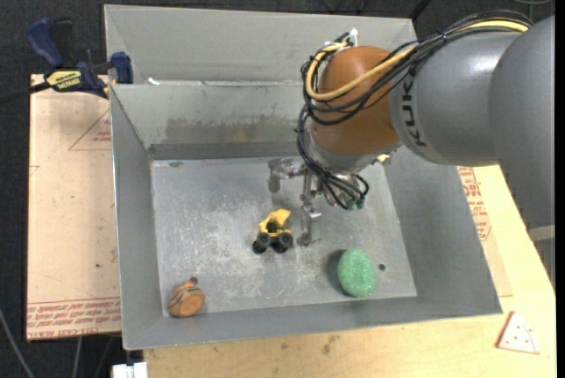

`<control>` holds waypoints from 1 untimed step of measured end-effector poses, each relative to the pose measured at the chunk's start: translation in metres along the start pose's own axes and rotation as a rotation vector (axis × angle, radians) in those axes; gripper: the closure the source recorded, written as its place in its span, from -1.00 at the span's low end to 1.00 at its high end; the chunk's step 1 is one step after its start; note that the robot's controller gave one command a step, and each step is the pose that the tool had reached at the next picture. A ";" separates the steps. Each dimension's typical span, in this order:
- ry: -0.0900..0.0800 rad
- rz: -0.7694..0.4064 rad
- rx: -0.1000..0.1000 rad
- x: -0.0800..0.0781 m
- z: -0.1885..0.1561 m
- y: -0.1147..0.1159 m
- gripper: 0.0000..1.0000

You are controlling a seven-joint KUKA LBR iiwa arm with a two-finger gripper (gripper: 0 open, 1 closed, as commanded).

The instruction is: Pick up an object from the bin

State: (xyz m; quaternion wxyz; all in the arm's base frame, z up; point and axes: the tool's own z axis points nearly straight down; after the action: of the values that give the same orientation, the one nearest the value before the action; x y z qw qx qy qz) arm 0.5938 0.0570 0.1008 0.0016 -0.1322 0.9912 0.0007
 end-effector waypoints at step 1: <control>0.000 0.000 0.000 0.000 0.000 0.000 -1.00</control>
Offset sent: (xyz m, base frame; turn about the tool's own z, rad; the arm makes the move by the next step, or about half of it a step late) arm -0.0392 0.0242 -0.0306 -0.1638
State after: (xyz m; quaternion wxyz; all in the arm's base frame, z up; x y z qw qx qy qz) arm 0.5938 0.0568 0.1007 0.0016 -0.1320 0.9912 0.0007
